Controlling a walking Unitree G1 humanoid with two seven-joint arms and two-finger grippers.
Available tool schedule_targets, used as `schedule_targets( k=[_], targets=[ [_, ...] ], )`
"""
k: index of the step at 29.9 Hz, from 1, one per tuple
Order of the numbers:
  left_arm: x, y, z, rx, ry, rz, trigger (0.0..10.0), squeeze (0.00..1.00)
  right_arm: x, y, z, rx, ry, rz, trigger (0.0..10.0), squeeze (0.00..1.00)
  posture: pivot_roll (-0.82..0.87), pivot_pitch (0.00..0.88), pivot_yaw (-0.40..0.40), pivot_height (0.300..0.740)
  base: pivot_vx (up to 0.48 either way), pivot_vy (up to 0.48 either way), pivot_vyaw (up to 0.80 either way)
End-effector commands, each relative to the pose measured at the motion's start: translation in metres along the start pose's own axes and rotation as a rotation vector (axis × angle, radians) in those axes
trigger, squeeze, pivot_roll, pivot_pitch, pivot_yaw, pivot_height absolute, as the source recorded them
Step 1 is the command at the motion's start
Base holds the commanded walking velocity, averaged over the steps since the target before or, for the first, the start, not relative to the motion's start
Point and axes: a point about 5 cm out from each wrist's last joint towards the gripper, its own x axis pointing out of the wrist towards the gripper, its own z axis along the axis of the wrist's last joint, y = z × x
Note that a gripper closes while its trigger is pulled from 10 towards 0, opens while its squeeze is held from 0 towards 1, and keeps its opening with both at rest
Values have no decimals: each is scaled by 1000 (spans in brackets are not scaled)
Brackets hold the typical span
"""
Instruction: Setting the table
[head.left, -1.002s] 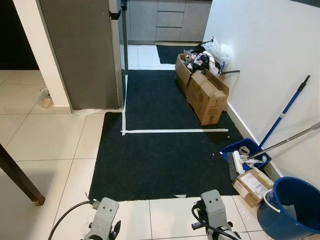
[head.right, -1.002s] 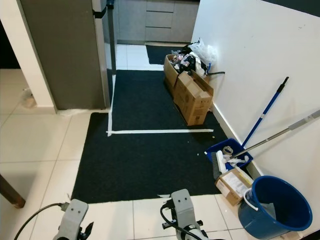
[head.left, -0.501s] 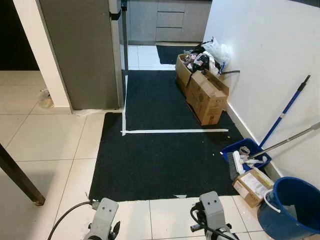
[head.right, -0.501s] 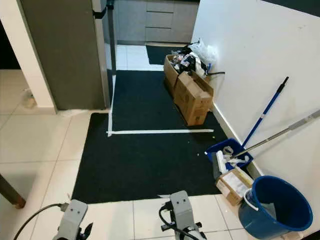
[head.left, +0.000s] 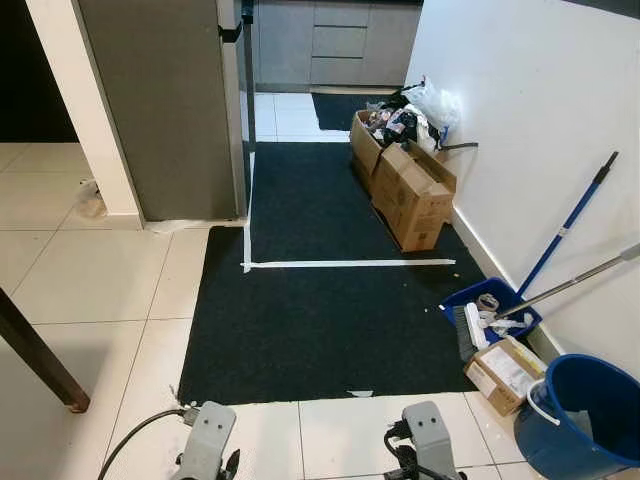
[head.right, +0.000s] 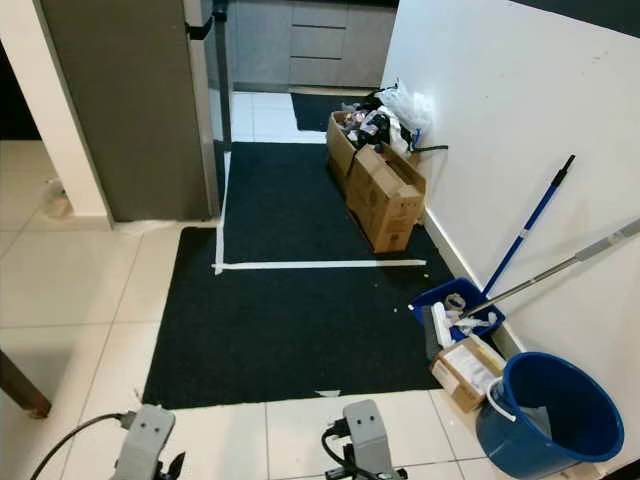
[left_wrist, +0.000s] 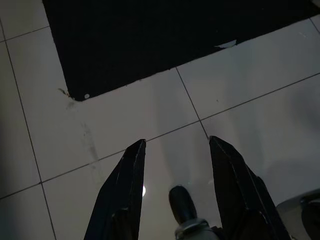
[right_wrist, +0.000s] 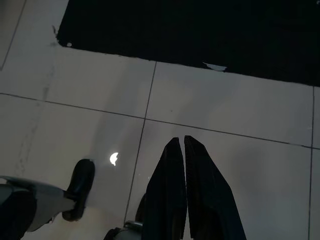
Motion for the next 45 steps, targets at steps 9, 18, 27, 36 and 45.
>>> schedule_targets(
  k=[9, 18, 27, 36, 45],
  targets=[
    [-3, -2, -9, 3, 28, -12, 10000, 0, -4, -7, -6, 10, 10, -28, 10000, 0, 13, 75, 25, 740, 0, 0, 0],
    [-3, -2, -11, 16, 35, -17, 10000, 0, -3, -8, -4, 22, 3, -39, 10000, 0, 7, 76, 31, 740, 0, 0, 0],
    [-1, -1, -6, 10, 26, -15, 10000, 0, -2, -9, -2, 27, -3, -49, 10000, 0, 10, 75, 40, 740, 0, 0, 0],
    [-1, 2, -5, -5, 28, -4, 10000, 0, -2, -8, -2, 36, -5, -46, 10000, 0, 12, 79, 41, 740, 0, 0, 0],
    [-2, 4, -5, 7, 28, -7, 10000, 0, -2, -6, -2, 52, -8, -47, 10000, 0, 15, 84, 48, 740, 0, 0, 0]
  ],
)
